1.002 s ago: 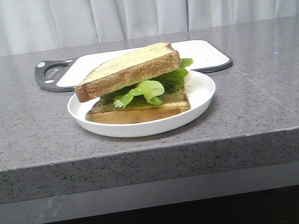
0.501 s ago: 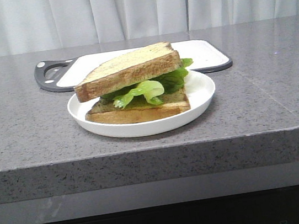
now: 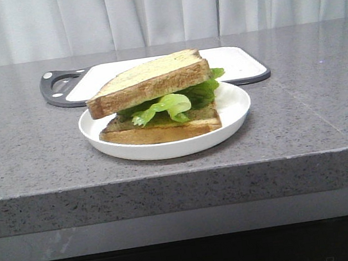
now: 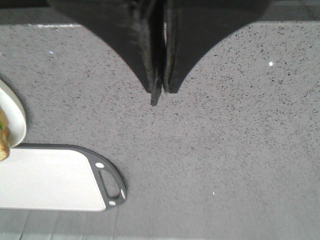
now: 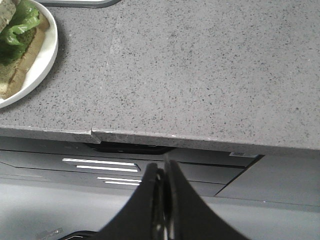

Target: Left arm grabs bread, right arm adds lettuce

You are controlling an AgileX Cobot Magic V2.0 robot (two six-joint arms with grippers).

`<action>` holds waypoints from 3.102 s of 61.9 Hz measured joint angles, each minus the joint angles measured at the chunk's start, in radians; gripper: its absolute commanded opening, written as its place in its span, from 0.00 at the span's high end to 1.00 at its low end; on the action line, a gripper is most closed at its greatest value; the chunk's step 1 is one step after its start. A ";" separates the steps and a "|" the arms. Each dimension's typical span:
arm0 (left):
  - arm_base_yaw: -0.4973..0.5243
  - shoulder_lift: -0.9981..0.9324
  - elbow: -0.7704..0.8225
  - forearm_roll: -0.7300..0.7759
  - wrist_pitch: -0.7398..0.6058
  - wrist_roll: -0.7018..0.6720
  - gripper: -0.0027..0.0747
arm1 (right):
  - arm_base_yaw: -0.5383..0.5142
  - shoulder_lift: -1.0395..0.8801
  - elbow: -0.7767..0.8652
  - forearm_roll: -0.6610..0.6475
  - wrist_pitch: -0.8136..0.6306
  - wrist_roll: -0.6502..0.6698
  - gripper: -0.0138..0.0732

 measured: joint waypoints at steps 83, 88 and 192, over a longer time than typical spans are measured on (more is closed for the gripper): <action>0.035 -0.258 0.475 -0.008 -0.575 0.002 0.99 | 0.000 0.000 0.000 0.000 0.002 0.000 0.92; 0.035 -0.258 0.475 -0.008 -0.575 0.002 0.99 | 0.000 0.000 0.000 0.000 0.002 0.000 0.92; 0.035 -0.258 0.475 -0.008 -0.577 0.002 0.99 | 0.104 -0.528 0.790 -0.010 -0.877 -0.009 0.92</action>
